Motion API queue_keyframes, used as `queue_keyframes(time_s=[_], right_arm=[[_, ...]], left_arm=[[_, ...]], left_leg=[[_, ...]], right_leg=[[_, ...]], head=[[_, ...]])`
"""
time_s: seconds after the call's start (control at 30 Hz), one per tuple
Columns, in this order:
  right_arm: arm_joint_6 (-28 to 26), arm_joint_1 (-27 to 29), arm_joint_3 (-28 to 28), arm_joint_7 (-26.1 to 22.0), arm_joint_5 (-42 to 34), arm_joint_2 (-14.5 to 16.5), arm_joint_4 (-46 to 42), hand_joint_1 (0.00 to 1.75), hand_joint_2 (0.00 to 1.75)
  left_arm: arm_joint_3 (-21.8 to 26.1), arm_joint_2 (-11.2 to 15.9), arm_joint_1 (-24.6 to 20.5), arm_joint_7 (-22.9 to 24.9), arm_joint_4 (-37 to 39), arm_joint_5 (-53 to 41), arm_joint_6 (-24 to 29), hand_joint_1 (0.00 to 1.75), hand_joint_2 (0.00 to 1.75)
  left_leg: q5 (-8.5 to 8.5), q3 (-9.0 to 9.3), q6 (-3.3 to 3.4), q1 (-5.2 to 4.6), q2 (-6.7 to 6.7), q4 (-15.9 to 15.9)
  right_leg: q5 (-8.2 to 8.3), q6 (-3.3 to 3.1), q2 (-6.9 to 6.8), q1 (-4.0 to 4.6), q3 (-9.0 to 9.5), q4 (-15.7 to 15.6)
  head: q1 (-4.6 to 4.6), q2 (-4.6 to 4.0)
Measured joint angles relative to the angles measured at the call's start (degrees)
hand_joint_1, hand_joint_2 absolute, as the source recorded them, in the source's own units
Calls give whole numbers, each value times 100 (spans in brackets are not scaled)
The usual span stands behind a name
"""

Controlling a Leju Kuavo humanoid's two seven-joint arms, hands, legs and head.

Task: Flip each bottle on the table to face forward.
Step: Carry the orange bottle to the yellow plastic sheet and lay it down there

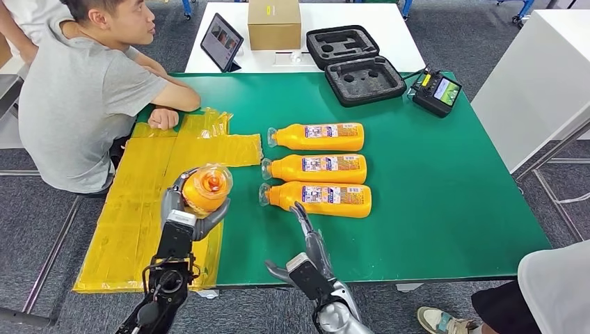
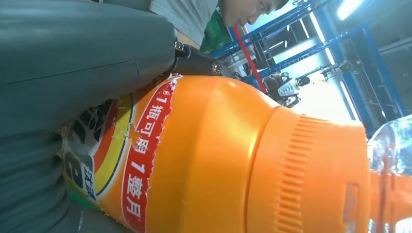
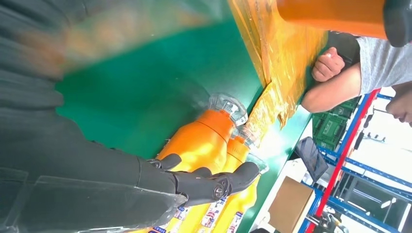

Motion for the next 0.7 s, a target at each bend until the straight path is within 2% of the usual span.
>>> queue_keyframes(time_s=[0.17,0.23,0.3,0.4,0.53,0.6,0.7], right_arm=[[-17,133,0,0,11,-8,-127,0,175],[-30,160,-2,0,28,-11,-161,0,175],[-36,179,-13,0,65,-12,-188,0,175],[-21,207,-44,0,109,-10,-229,0,175],[46,226,-71,0,102,-9,-253,0,175],[105,214,-79,0,89,1,-253,0,175],[166,178,-81,0,81,31,-248,0,175]], left_arm=[[99,35,-53,18,3,154,-328,175,175],[112,48,-75,32,16,-95,-211,175,175],[104,87,-130,179,80,-755,96,175,175],[39,239,-296,919,353,-2376,432,175,175],[-126,458,-546,2071,902,-4428,313,175,175],[-212,514,-719,2420,1219,-5048,121,175,175],[-309,557,-967,2634,1672,-5449,-34,175,175]], left_leg=[[0,0,0,-2,0,1],[0,0,0,-1,0,1],[0,0,0,-1,1,1],[2,1,-2,1,1,0],[7,1,-8,2,1,0],[10,0,-9,2,0,0],[11,-1,-7,1,0,0]], right_leg=[[1,1,0,-1,0,0],[1,1,0,0,-1,0],[1,1,0,1,-1,0],[1,0,1,2,-1,0],[1,0,0,3,-2,1],[2,-1,-1,2,-1,2],[3,0,-1,1,-1,3]], head=[[0,0],[0,0],[0,0],[0,0],[1,0],[1,0],[0,0]])
